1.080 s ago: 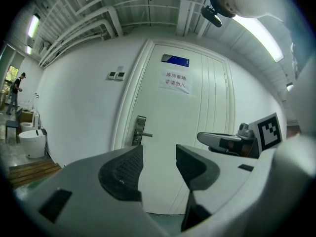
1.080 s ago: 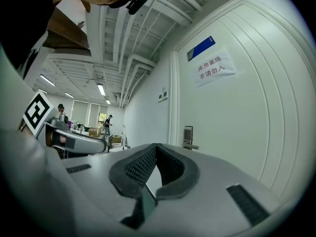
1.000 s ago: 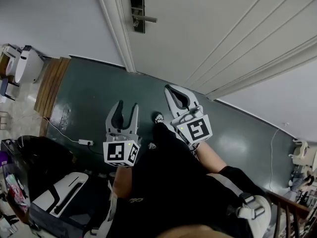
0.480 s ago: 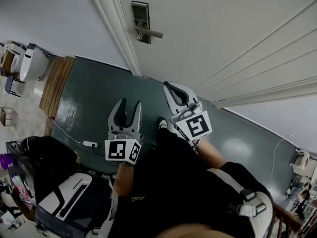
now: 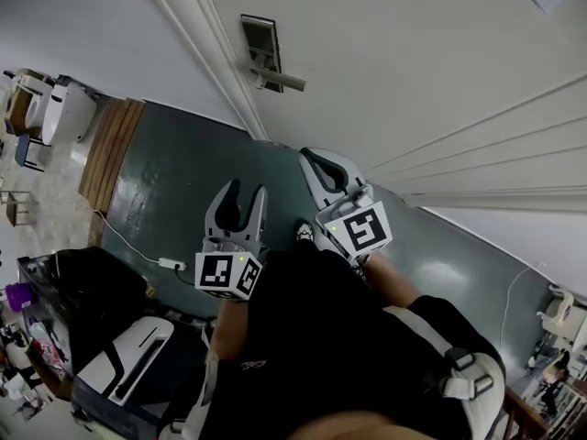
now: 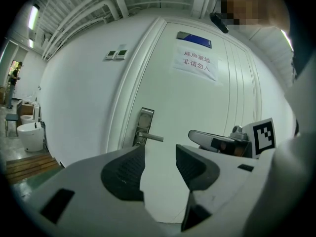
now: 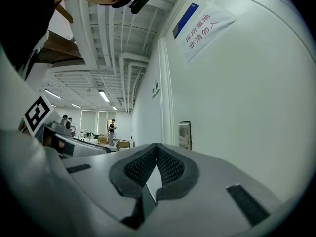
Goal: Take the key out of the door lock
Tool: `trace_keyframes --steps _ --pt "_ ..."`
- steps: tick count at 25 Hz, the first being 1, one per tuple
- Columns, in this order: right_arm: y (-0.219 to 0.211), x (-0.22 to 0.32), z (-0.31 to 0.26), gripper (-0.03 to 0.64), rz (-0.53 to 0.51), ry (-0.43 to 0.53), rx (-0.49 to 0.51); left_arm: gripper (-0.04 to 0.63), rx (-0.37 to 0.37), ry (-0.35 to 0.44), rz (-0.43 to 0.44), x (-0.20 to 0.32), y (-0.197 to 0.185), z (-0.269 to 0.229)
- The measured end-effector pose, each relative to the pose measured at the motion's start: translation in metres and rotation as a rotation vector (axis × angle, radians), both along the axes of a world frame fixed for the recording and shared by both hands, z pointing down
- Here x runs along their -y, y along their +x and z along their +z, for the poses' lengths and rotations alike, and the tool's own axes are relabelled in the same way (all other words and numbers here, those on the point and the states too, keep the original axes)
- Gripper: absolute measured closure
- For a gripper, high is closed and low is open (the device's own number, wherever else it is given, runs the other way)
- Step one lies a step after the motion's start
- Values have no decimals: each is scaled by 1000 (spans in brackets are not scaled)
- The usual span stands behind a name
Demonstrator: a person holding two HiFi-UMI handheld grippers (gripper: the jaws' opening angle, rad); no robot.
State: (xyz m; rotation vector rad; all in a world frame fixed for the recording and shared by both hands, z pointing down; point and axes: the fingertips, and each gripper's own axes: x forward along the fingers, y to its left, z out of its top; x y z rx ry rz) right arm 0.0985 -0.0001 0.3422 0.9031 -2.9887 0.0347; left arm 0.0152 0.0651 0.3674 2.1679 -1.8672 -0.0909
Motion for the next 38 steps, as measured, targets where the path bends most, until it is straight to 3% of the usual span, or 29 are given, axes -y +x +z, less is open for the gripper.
trace_keyframes --steps 11,24,30,38 --pt "-34 63 -2 609 27 14 -2 403 -28 12 24 73 -41 5" --pt "-96 128 4 609 220 -27 -28 403 -87 -28 329 179 -92 19" --pt "-112 138 17 609 337 -76 -58 403 -130 -61 475 203 -102 31" --pt "-121 146 23 609 431 -92 -75 403 -203 -118 603 218 -102 52"
